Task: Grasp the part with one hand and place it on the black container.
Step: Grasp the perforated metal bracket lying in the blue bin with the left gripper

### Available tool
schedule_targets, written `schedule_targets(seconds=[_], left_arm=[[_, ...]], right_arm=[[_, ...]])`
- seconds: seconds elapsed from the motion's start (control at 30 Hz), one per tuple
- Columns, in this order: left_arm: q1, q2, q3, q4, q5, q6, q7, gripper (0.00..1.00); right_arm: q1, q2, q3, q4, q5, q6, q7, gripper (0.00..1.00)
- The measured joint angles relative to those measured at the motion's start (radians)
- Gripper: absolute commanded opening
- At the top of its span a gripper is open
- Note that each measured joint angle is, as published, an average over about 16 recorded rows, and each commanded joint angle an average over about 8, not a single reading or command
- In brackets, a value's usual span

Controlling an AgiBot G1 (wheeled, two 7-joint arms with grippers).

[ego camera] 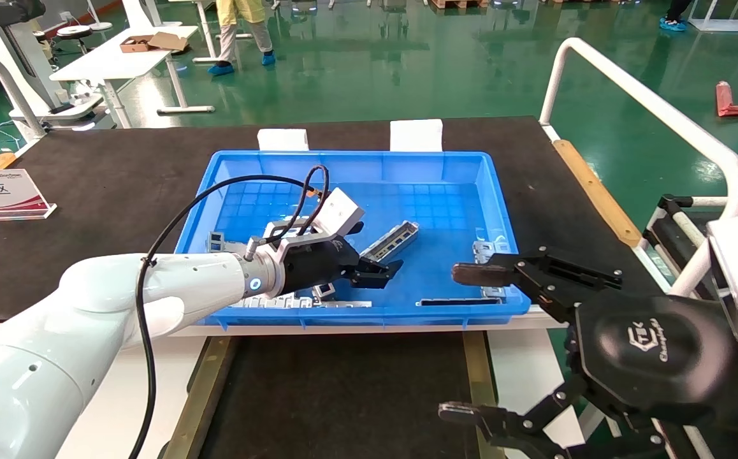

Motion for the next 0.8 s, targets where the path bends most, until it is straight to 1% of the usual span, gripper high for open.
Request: schedule_targets(seconds=[0.37, 0.8], left_arm=[[0.014, -0.002, 0.112, -0.032, -0.074, -0.065, -0.053, 0.00], [0.014, -0.004, 0.206, -0.033, -0.160, -0.106, -0.071, 0.00]], right_arm=[[0.000, 0.000, 0.000, 0.000, 0.000, 0.000, 0.000, 0.00], [0.000, 0.000, 0.000, 0.000, 0.000, 0.000, 0.000, 0.00]])
